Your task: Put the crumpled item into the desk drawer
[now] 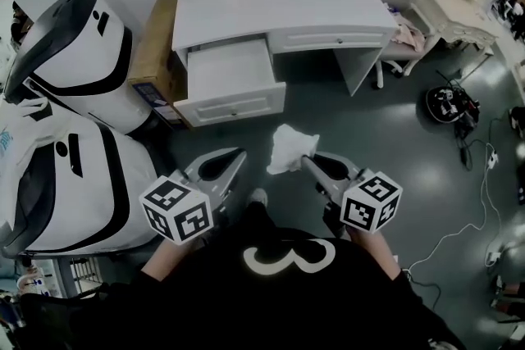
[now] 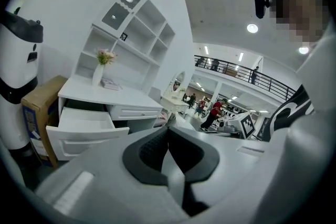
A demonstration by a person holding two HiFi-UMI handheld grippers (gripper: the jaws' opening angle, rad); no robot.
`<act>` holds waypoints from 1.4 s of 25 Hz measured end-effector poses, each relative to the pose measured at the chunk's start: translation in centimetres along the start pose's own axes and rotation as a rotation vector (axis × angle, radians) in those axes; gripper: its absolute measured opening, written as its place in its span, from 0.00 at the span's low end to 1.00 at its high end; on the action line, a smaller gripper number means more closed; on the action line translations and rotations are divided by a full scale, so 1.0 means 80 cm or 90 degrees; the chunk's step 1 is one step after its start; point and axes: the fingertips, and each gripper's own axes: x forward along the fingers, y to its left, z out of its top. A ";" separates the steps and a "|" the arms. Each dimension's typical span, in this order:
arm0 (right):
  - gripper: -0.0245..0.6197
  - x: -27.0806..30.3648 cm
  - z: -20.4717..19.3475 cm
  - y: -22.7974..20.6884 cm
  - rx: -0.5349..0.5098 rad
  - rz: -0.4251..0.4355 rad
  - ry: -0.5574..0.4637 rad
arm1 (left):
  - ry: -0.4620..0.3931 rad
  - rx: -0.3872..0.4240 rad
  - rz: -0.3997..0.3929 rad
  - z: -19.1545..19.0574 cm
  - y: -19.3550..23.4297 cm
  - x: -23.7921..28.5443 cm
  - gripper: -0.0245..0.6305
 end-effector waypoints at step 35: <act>0.09 0.381 0.134 -0.123 -0.062 -0.008 0.123 | 0.011 -0.087 0.077 0.099 0.378 0.074 0.05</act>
